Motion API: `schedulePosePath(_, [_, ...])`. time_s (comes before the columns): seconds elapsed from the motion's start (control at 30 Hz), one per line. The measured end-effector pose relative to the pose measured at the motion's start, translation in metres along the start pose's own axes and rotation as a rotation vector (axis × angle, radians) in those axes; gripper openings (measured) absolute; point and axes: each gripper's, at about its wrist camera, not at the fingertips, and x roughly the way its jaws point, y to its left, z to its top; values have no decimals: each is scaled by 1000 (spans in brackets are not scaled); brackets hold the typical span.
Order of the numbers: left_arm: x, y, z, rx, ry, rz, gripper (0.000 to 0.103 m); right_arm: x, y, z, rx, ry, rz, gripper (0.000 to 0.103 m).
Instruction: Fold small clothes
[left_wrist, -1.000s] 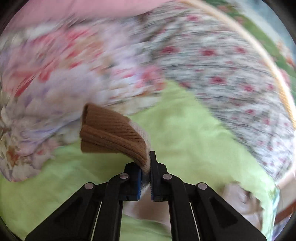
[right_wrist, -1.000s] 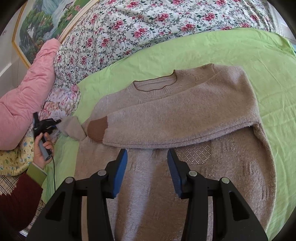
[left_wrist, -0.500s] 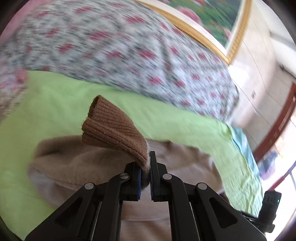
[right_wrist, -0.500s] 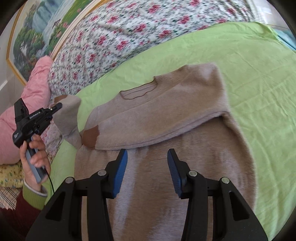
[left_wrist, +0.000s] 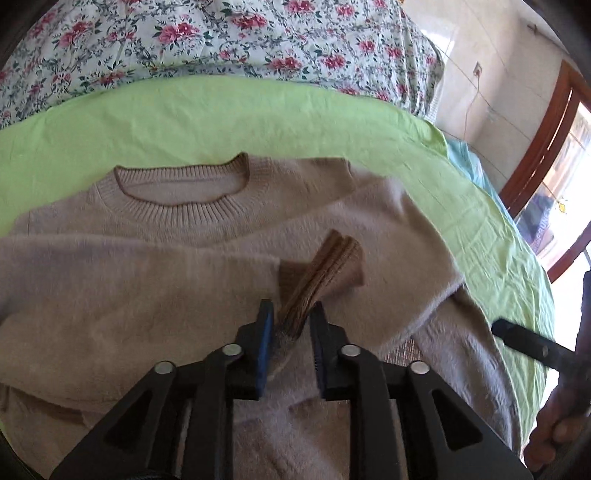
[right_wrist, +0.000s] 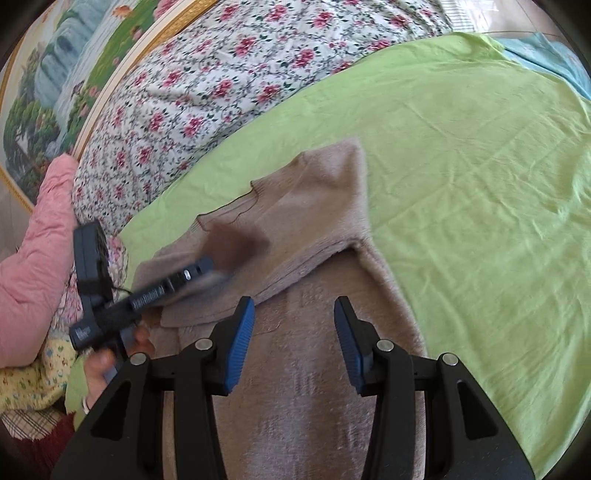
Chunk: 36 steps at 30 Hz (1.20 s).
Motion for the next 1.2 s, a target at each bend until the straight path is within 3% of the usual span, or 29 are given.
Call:
schedulePosePath(0.07, [-10, 3, -8, 4, -7, 13, 44, 3, 2, 3, 2, 1, 0, 46])
schedulePosePath(0.13, [-28, 10, -19, -2, -25, 25, 47, 11, 7, 7, -2, 12, 15, 47])
schedulePosePath(0.2, [-51, 27, -34, -34, -40, 36, 48, 20, 16, 8, -11, 30, 31, 55])
schedulePosePath(0.3, [-84, 61, -57, -98, -62, 111, 50, 42, 30, 12, -6, 58, 72, 59])
schedulePosePath(0.47, [-124, 145, -86, -280, -86, 334, 51, 76, 52, 19, -30, 86, 82, 59])
schedulePosePath(0.57, [-127, 179, -93, -345, -67, 365, 51, 102, 58, 25, -65, 109, -32, 59])
schedulePosePath(0.7, [-112, 202, -91, -372, -35, 364, 51, 131, 61, 24, -67, 169, -52, 59])
schedulePosePath(0.73, [-110, 205, -92, -378, -33, 366, 52, 135, 66, 24, -91, 172, -59, 58])
schedulePosePath(0.77, [-108, 206, -91, -381, -35, 364, 52, 138, 71, 24, -109, 178, -60, 40])
schedulePosePath(0.8, [-106, 207, -89, -382, -40, 369, 52, 140, 74, 24, -120, 187, -63, 12])
schedulePosePath(0.9, [-101, 207, -81, -373, -47, 387, 50, 133, 84, 32, -150, 160, -16, 7])
schedulePosePath(1.03, [-94, 203, -73, -373, -48, 421, 46, 68, 92, 69, -143, -47, 91, 7])
schedulePosePath(1.07, [-95, 201, -74, -371, -50, 428, 46, 48, 85, 79, -124, -113, 82, 7])
schedulePosePath(1.13, [-95, 195, -75, -352, -50, 430, 46, 33, 62, 91, -88, -159, 28, 7])
schedulePosePath(1.2, [-92, 188, -77, -339, -46, 454, 46, 42, 37, 94, -56, -103, -10, 7])
